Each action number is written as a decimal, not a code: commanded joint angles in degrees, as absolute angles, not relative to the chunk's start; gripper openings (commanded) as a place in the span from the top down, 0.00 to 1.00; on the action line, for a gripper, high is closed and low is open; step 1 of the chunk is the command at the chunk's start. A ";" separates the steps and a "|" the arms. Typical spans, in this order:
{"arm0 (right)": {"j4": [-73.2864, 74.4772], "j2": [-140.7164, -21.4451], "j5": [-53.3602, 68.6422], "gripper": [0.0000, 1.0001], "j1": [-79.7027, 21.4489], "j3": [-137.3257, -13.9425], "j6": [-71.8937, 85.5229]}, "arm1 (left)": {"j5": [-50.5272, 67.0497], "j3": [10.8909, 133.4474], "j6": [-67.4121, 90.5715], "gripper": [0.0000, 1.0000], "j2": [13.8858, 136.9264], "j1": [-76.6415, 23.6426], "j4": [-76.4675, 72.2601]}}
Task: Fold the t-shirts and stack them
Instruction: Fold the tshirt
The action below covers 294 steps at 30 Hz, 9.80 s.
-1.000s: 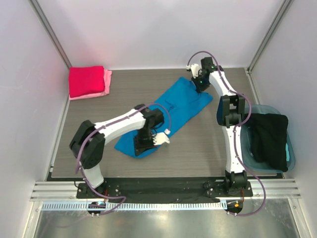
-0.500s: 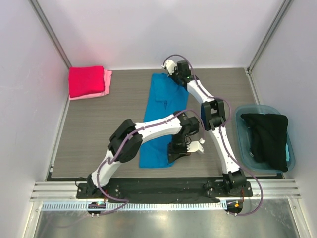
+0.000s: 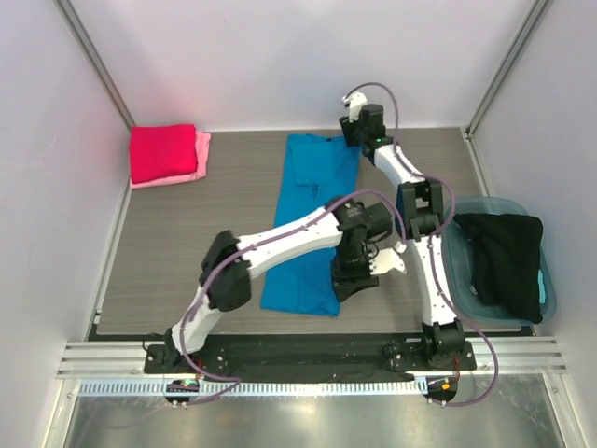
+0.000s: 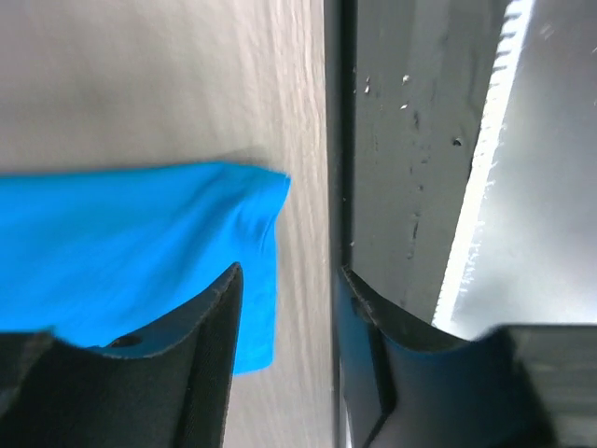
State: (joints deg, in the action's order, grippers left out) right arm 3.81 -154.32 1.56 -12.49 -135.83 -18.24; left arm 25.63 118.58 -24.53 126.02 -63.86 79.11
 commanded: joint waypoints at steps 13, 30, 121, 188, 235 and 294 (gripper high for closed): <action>20.12 -84.59 23.00 0.39 -8.26 -81.52 16.43 | -7.20 113.21 -2.65 0.29 93.43 -48.71 70.66; 34.63 -62.67 34.36 0.41 -10.81 -40.45 35.85 | 31.99 63.05 32.50 0.30 81.83 -20.56 53.11; 7.82 -96.67 35.33 0.98 -10.20 -60.90 46.32 | 31.29 90.26 35.95 1.00 114.69 -15.03 28.65; 5.10 -101.86 37.18 0.52 -12.48 -47.64 50.10 | 38.50 76.38 41.92 0.58 120.15 -13.62 28.92; 19.59 -71.73 45.35 0.98 -5.80 -50.45 41.05 | 28.04 73.66 29.53 1.00 87.11 -21.97 38.32; 15.29 -129.72 35.95 0.45 -8.88 -102.56 18.01 | 50.71 112.58 36.56 0.38 141.93 -3.87 15.91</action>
